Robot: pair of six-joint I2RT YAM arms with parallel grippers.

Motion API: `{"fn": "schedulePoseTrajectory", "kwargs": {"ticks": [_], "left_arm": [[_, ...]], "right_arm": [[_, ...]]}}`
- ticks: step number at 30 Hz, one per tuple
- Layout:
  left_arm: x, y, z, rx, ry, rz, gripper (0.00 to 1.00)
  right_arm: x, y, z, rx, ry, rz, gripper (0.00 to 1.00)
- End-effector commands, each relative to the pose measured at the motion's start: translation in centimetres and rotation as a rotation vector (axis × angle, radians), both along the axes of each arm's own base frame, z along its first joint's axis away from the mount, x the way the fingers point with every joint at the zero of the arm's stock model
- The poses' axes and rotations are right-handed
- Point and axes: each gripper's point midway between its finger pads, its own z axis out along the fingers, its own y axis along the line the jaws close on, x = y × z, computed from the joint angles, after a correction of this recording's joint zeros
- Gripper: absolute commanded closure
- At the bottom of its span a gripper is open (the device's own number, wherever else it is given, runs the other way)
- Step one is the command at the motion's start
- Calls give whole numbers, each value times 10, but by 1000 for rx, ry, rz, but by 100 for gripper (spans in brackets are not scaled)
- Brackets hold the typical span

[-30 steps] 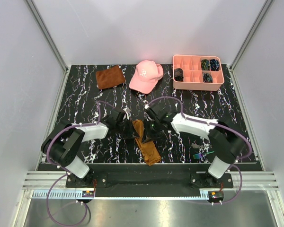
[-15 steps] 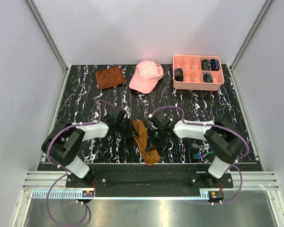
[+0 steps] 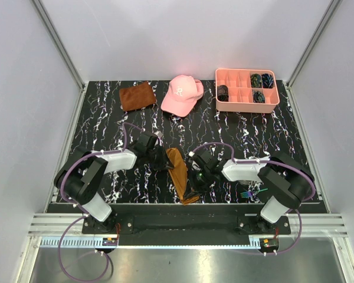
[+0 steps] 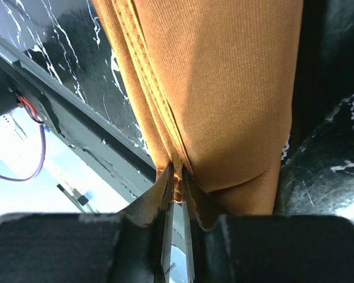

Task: Fold the napkin into a case and place the utensils inside
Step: Smooth out the smaller rectangle-folded napkin at the center of the board.

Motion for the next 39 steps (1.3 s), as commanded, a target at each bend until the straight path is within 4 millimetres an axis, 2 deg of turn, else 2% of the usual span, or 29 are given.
{"fn": "schedulePoseTrajectory", "kwargs": {"ticks": [1,3,6,8,9,12,16,17,20,24,27,30,33,36,38,39], "left_arm": [[7,24,-25,124,7,45,95],[8,26,-22,123,1,48,95],[11,24,-16,116,-12,42,95],[14,19,-7,95,-25,29,95],[16,18,-3,87,-33,26,95],[18,10,20,39,-64,7,90],[27,3,62,-14,-129,1,80],[28,2,67,-19,-137,3,76],[39,1,81,-26,-163,27,75],[50,8,78,-12,-155,65,77],[54,12,65,9,-129,75,79],[59,13,44,31,-106,77,81],[66,11,13,49,-45,68,84],[74,20,-2,110,-37,94,86],[79,23,-2,131,-52,100,86],[83,24,7,134,-72,110,86]], "right_arm": [[12,-10,1,-72,-92,10,82],[19,-11,16,-94,-125,8,82],[21,-7,27,-71,-137,9,80],[20,-3,21,-50,-129,11,80],[18,-5,11,-73,-107,14,80],[21,-4,5,-87,-114,26,80],[31,2,15,-71,-150,15,79],[31,3,15,-69,-148,16,80],[31,8,15,-59,-134,26,80],[32,5,16,-65,-148,30,79],[33,4,19,-71,-161,36,79],[32,3,17,-79,-152,41,79],[26,-3,5,-100,-129,47,79],[23,-11,-2,-133,-127,48,79],[26,-14,1,-148,-152,58,79],[29,-13,7,-153,-157,61,79]]}}
